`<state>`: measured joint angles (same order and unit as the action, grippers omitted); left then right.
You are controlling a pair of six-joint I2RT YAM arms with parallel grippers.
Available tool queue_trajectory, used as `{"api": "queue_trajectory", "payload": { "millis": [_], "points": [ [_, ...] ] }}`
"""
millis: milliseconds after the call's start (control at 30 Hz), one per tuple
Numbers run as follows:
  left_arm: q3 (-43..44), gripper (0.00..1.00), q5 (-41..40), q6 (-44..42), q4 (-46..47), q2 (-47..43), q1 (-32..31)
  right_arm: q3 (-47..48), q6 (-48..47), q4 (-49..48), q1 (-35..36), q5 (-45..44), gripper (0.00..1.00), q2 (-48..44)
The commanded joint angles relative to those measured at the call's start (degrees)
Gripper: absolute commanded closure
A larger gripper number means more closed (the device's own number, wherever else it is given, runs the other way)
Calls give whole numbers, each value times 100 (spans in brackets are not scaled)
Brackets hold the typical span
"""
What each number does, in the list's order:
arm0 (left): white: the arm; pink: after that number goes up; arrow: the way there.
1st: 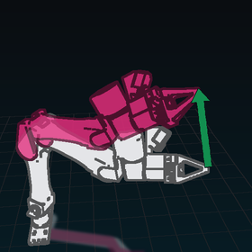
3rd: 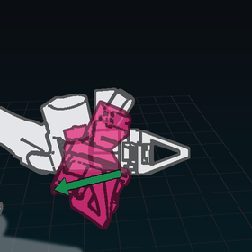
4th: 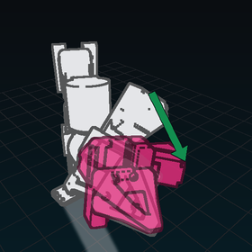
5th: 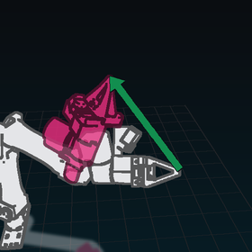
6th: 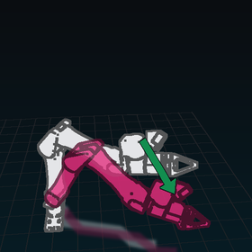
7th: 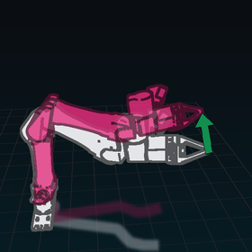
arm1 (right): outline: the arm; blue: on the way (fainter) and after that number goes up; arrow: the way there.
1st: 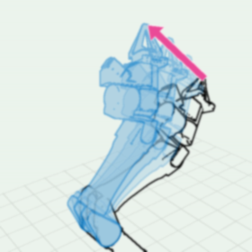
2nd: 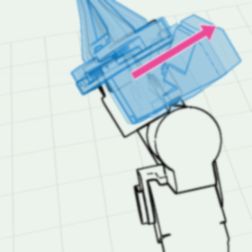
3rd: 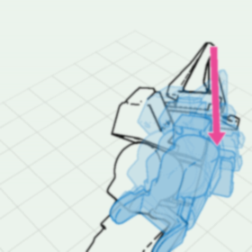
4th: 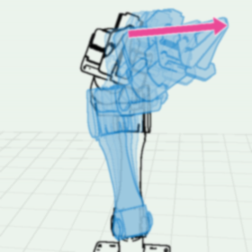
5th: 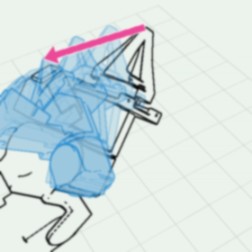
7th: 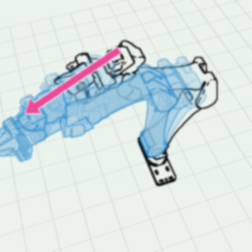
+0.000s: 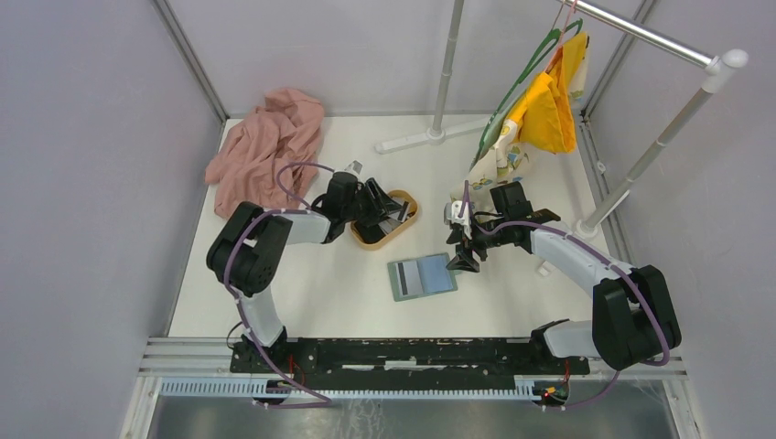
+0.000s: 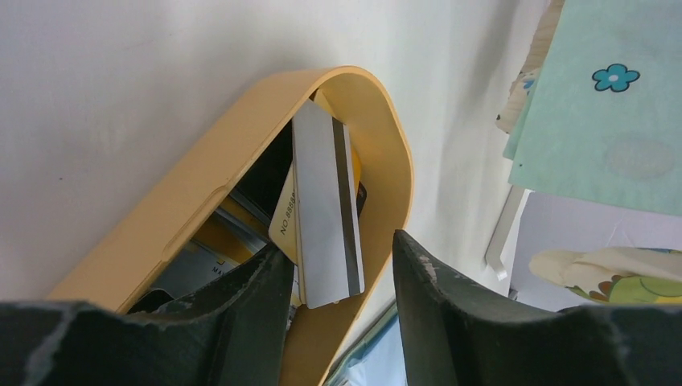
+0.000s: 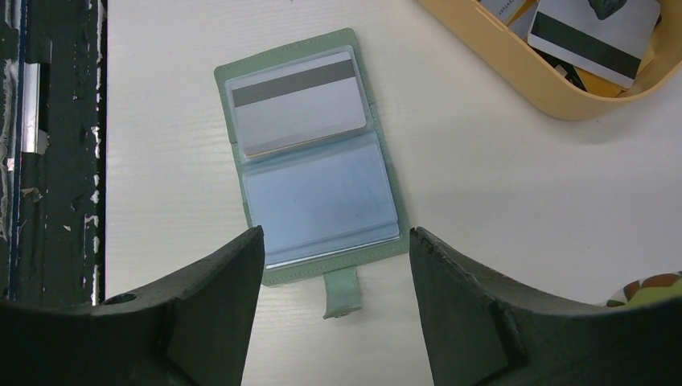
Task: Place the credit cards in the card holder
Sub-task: Pick up the credit card from the storage box.
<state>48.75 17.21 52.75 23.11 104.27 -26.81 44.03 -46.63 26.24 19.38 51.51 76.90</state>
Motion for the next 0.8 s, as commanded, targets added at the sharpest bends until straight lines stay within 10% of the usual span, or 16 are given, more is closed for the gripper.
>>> {"api": "queue_trajectory", "payload": {
  "millis": [0, 467, 767],
  "points": [
    [159, 45, -81, 489, 528, 137, -13, 240, -90, -14, -22, 202, 28, -61],
    [-17, 92, -33, 744, 992, 165, -9, 238, -97, -7, -26, 250, 28, -75],
    [-357, 98, -71, 278, 775, -539, -2, 238, -87, -4, -26, 263, 28, -96]
  ]
}}
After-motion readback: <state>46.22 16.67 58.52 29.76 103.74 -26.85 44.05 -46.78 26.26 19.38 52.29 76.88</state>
